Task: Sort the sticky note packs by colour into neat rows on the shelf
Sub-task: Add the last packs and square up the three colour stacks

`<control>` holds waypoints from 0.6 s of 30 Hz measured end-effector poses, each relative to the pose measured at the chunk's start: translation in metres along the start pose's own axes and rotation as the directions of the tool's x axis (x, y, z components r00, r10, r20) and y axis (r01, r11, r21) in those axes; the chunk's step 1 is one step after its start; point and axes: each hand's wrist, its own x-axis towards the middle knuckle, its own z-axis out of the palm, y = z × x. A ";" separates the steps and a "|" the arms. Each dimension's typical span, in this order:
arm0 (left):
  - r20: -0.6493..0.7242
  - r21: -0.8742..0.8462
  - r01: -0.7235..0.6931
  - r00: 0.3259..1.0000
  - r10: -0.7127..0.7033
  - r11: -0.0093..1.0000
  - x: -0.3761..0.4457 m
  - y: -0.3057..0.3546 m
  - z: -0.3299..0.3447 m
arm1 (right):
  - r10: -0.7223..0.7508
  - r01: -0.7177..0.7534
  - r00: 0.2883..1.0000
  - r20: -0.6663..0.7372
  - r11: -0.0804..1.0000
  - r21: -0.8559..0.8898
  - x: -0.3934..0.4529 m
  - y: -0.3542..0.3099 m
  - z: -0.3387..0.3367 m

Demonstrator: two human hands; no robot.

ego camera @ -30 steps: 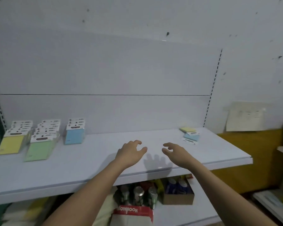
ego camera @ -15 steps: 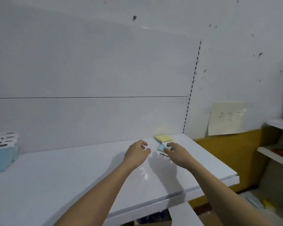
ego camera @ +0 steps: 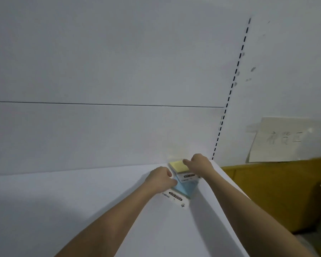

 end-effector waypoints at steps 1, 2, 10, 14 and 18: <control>-0.001 0.017 0.008 1.000 -0.008 1.000 0.002 0.000 0.004 | -0.010 0.010 1.000 0.020 1.000 -0.004 0.006 0.001 0.005; -0.001 0.025 0.024 1.000 -0.024 0.999 0.003 0.001 0.008 | -0.020 0.020 0.999 0.037 1.000 -0.003 0.010 0.002 0.010; 0.007 0.004 0.207 0.978 -0.207 0.978 -0.010 0.029 0.020 | -0.005 -0.114 0.939 0.345 0.940 0.322 0.042 0.035 -0.014; -0.023 -0.137 0.306 0.950 -0.312 0.942 -0.018 0.046 0.027 | -0.050 -0.261 0.911 0.409 0.698 0.667 0.042 0.068 -0.034; -0.047 -0.364 0.401 0.894 -0.447 0.841 -0.042 0.052 0.025 | -0.193 -0.290 0.881 0.433 0.503 0.814 0.032 0.077 -0.039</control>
